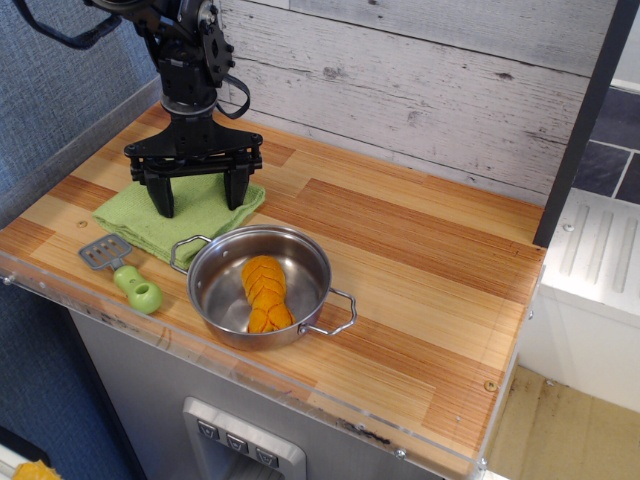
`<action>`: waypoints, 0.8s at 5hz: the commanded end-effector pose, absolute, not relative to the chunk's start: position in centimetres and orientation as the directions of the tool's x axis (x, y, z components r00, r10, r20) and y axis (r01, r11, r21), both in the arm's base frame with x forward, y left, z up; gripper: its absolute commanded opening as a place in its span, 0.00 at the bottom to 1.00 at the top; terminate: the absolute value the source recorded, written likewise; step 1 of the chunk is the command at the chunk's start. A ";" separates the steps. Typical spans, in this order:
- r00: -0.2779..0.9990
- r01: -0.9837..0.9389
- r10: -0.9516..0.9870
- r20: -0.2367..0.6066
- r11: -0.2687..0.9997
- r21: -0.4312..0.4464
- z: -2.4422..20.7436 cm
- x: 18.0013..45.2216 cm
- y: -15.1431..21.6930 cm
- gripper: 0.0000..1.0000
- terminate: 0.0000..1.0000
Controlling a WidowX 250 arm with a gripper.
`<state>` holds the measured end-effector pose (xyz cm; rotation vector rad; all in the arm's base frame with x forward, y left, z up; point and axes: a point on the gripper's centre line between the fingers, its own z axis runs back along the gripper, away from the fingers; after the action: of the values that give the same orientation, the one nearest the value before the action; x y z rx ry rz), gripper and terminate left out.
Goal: Place the green cloth to the right of the silver pot.
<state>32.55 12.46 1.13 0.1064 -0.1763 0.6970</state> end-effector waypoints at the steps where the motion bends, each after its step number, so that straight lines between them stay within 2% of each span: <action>1: 0.740 -0.655 0.641 0.206 0.755 0.004 0.9 33.2 12.3 1.00 0.00; 4: 0.780 -0.581 0.580 0.235 0.811 -0.076 2.3 36.1 6.5 1.00 0.00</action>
<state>36.00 6.22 1.37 0.0027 -0.2254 0.6235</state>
